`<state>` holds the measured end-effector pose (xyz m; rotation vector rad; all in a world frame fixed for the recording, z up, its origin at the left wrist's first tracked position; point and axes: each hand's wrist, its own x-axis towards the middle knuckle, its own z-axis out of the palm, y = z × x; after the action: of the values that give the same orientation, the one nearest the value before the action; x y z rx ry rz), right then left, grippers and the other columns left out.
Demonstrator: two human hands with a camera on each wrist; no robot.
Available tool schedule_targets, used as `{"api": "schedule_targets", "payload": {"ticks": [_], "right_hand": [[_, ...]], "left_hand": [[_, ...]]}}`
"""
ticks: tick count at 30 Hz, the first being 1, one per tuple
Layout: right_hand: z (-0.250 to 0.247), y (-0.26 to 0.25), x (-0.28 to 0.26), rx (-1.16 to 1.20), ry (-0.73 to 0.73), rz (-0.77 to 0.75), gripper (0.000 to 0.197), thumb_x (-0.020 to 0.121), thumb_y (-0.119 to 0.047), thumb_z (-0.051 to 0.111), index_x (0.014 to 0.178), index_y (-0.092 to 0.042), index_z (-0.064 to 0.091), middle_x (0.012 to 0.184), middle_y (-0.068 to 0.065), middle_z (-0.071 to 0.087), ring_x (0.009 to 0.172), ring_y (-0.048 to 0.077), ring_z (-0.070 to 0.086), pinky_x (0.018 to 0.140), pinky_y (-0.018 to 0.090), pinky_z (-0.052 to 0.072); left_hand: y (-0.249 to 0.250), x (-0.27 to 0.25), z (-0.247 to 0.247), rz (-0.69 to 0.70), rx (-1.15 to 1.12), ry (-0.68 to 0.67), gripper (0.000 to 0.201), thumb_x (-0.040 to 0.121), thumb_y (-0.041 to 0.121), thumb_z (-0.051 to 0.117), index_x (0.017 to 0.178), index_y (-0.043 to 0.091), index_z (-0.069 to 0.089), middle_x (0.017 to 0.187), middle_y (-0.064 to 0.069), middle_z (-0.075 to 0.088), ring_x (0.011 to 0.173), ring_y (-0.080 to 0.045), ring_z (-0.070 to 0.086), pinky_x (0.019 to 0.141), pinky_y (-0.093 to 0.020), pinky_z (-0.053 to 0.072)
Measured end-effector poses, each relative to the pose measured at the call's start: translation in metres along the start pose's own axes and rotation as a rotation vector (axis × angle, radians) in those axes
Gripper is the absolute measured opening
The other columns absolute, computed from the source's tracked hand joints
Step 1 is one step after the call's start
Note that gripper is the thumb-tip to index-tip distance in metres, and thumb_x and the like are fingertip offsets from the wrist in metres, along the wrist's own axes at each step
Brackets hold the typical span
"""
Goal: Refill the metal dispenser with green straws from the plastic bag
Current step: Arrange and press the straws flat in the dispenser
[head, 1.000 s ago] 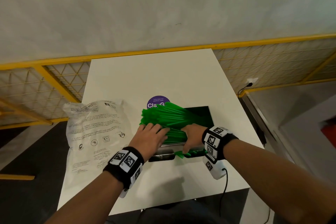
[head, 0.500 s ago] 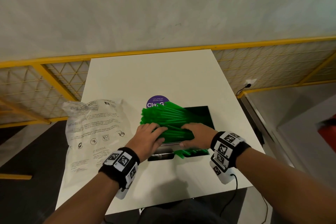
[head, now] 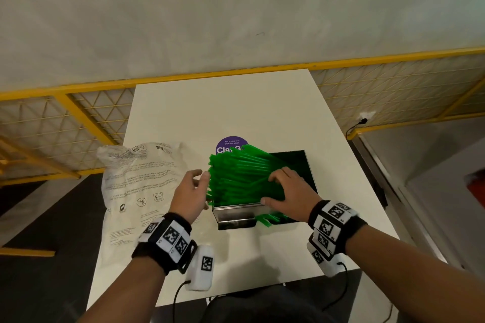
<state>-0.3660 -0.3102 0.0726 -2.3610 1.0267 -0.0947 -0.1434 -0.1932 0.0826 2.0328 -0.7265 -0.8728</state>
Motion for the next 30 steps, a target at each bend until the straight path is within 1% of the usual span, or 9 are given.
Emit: {"api": "schedule_targets", "payload": {"ticks": [3, 6, 9, 12, 15, 19, 22, 25, 30], "right_hand": [[-0.003, -0.006, 0.002, -0.009, 0.125, -0.042, 0.076, 0.068, -0.065, 0.06, 0.127, -0.022, 0.041, 0.125, -0.001, 0.037, 0.117, 0.018, 0.034, 0.104, 0.043, 0.036], [-0.005, -0.013, 0.01, -0.101, -0.041, -0.043, 0.107, 0.068, -0.066, 0.064, 0.15, -0.031, 0.004, 0.156, 0.003, 0.003, 0.144, 0.026, 0.004, 0.116, 0.052, 0.014], [0.003, -0.018, 0.022, -0.116, -0.17, -0.039, 0.114, 0.071, -0.064, 0.066, 0.148, -0.036, -0.014, 0.158, -0.004, -0.016, 0.147, 0.024, -0.009, 0.116, 0.055, 0.01], [0.012, -0.023, 0.03, -0.06, -0.197, -0.017, 0.117, 0.07, -0.063, 0.068, 0.147, -0.036, -0.015, 0.158, -0.007, -0.016, 0.147, 0.023, -0.007, 0.116, 0.056, 0.011], [0.015, -0.023, 0.033, -0.042, -0.206, -0.003, 0.119, 0.068, -0.064, 0.069, 0.146, -0.038, -0.017, 0.157, -0.009, -0.018, 0.147, 0.023, -0.005, 0.116, 0.056, 0.012], [0.017, -0.022, 0.034, -0.038, -0.202, -0.004, 0.121, 0.067, -0.065, 0.07, 0.145, -0.04, -0.019, 0.157, -0.009, -0.019, 0.147, 0.024, -0.003, 0.117, 0.054, 0.012], [0.017, -0.023, 0.035, 0.001, -0.18, 0.011, 0.122, 0.066, -0.064, 0.071, 0.145, -0.041, -0.018, 0.158, -0.008, -0.017, 0.147, 0.025, -0.001, 0.118, 0.052, 0.012], [0.014, -0.026, 0.035, 0.032, -0.162, 0.025, 0.121, 0.066, -0.061, 0.073, 0.146, -0.04, -0.016, 0.158, -0.006, -0.014, 0.147, 0.025, -0.001, 0.118, 0.052, 0.012], [0.012, -0.027, 0.035, 0.036, -0.17, 0.021, 0.118, 0.069, -0.06, 0.072, 0.147, -0.039, -0.013, 0.159, -0.005, -0.011, 0.147, 0.024, -0.003, 0.116, 0.053, 0.011]], "left_hand": [[0.01, 0.005, 0.002, 0.018, -0.016, -0.005, 0.042, 0.097, 0.043, 0.042, 0.131, 0.019, 0.045, 0.11, -0.003, 0.058, 0.084, -0.019, 0.062, 0.064, -0.03, 0.052], [0.013, 0.006, 0.004, -0.006, -0.008, -0.046, 0.041, 0.097, 0.042, 0.04, 0.132, 0.019, 0.042, 0.103, 0.0, 0.057, 0.079, -0.017, 0.061, 0.055, -0.027, 0.05], [0.014, 0.001, 0.012, 0.015, 0.058, -0.055, 0.033, 0.1, 0.035, 0.037, 0.125, 0.015, 0.044, 0.086, 0.004, 0.056, 0.058, -0.022, 0.061, 0.05, -0.031, 0.052], [0.016, 0.001, 0.014, 0.034, 0.083, -0.012, 0.027, 0.1, 0.032, 0.038, 0.112, 0.01, 0.049, 0.08, 0.0, 0.058, 0.055, -0.028, 0.063, 0.053, -0.036, 0.055], [0.021, 0.004, 0.011, 0.001, -0.017, -0.049, 0.024, 0.097, 0.03, 0.048, 0.104, 0.009, 0.053, 0.09, -0.009, 0.06, 0.064, -0.025, 0.067, 0.054, -0.04, 0.058], [0.022, 0.011, 0.008, -0.12, -0.253, -0.144, 0.027, 0.094, 0.02, 0.055, 0.116, 0.004, 0.052, 0.108, -0.017, 0.059, 0.085, -0.028, 0.066, 0.061, -0.041, 0.06], [0.024, 0.012, 0.008, -0.215, -0.397, -0.214, 0.026, 0.096, 0.016, 0.052, 0.12, 0.006, 0.051, 0.112, -0.016, 0.057, 0.097, -0.034, 0.063, 0.066, -0.048, 0.059], [0.027, 0.012, 0.009, -0.276, -0.5, -0.286, 0.023, 0.097, 0.014, 0.049, 0.118, 0.006, 0.05, 0.107, -0.014, 0.059, 0.095, -0.036, 0.063, 0.066, -0.051, 0.058], [0.027, 0.012, 0.013, -0.258, -0.522, -0.307, 0.017, 0.093, 0.013, 0.056, 0.108, 0.01, 0.048, 0.101, -0.013, 0.062, 0.089, -0.031, 0.065, 0.061, -0.049, 0.058]]}}
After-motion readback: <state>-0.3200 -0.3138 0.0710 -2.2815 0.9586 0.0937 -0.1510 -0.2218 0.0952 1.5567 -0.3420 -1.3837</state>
